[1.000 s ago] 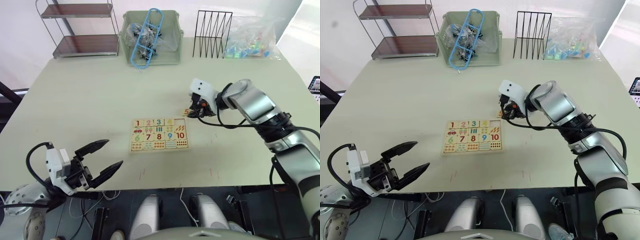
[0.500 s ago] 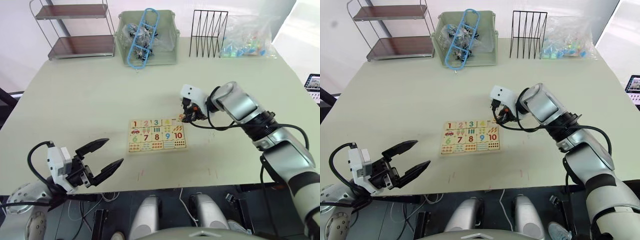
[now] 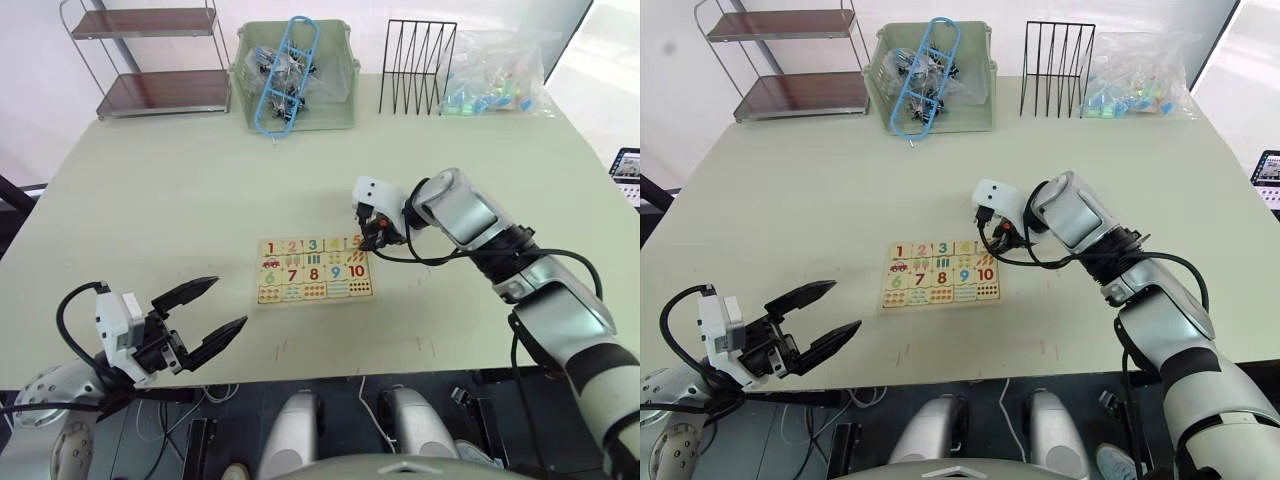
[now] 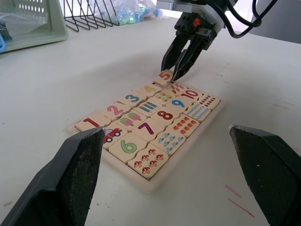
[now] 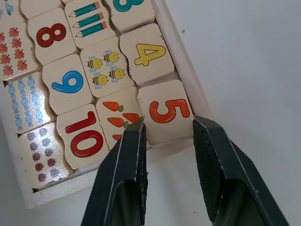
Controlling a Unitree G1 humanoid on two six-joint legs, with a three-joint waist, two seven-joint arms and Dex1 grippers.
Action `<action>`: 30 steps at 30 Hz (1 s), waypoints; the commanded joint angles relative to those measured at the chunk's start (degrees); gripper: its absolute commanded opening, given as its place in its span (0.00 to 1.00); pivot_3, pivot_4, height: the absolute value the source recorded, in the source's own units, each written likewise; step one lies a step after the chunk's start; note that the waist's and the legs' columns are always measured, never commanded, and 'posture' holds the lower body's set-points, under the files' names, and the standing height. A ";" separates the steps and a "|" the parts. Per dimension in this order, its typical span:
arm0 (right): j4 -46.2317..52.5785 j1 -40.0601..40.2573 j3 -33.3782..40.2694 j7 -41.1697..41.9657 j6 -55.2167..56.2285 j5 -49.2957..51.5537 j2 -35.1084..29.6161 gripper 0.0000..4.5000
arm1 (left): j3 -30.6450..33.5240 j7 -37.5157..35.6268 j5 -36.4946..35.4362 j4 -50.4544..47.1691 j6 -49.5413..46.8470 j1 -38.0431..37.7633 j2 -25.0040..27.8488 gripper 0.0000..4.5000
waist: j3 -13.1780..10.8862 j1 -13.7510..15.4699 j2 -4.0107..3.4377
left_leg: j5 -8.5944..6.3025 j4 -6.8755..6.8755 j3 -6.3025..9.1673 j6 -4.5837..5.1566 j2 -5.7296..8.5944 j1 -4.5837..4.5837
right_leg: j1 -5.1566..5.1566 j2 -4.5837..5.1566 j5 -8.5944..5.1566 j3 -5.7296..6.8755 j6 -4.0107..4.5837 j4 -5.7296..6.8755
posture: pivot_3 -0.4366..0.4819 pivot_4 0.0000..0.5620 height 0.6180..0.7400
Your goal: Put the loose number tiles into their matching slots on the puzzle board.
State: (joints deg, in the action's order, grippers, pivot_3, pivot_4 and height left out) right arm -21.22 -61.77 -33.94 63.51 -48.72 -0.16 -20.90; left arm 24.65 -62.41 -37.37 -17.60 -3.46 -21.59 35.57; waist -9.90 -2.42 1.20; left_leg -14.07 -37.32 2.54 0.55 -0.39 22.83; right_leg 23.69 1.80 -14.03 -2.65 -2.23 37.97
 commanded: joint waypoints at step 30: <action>-1.55 0.21 -0.11 2.85 7.91 -5.65 0.76 0.19 | -0.13 0.35 -0.27 -1.82 0.19 -0.16 -0.13 1.00 | -0.01 0.00 -0.02 | 0.00 0.02 0.03 0.00 0.01 0.00 | 0.00 0.03 0.00 0.02 0.01 -0.01 | 0.48 0.27 1.00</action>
State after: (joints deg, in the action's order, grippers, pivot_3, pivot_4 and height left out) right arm -23.52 -61.59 -34.00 65.98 -41.81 -5.52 -20.20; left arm 24.21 -62.21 -37.33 -17.60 -3.66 -21.52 35.56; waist -9.91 -2.43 1.18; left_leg -14.07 -37.29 2.57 0.55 -0.38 22.84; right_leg 23.69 1.83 -14.04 -2.63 -2.22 37.96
